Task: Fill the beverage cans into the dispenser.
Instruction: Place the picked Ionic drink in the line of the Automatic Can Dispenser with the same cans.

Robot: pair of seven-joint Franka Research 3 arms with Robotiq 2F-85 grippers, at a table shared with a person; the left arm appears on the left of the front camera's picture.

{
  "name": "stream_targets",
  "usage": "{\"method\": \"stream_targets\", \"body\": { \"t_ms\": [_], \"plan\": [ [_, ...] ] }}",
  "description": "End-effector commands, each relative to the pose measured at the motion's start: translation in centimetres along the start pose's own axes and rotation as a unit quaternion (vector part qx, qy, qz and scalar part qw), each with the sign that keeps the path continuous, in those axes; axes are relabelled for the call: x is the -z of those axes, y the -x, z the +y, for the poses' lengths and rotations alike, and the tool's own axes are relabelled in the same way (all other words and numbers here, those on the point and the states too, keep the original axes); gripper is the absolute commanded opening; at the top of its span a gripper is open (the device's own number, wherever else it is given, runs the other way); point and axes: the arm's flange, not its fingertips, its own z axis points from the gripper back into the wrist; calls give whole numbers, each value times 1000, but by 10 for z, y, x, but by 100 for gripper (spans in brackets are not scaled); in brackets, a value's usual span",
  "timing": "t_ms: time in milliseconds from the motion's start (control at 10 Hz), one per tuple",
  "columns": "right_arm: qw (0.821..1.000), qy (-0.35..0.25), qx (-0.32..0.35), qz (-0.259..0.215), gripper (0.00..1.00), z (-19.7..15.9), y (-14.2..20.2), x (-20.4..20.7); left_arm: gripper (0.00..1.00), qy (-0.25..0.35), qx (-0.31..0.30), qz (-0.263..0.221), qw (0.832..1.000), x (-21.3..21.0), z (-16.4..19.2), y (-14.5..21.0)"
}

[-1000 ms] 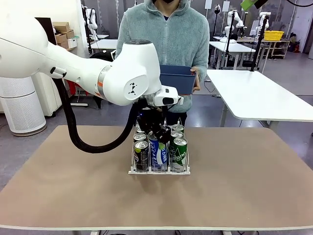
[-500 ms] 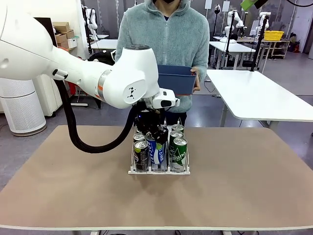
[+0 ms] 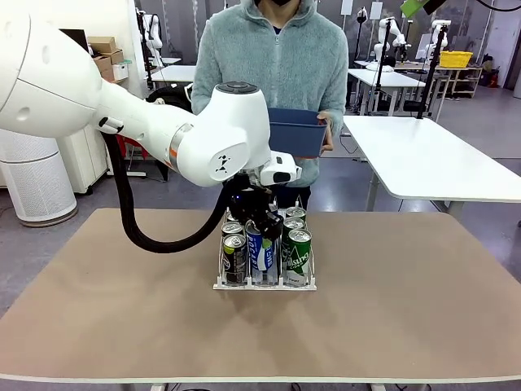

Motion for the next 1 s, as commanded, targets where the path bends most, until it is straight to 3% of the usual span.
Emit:
{"method": "stream_targets", "body": {
  "t_ms": [0,900],
  "plan": [
    [1000,-3,1,3,100,0,2,0,57,-11,-1,5,1000,9,9,-5],
    [1000,-3,1,3,100,0,2,0,57,-7,24,41,999,25,-10,-4]
  ]
}}
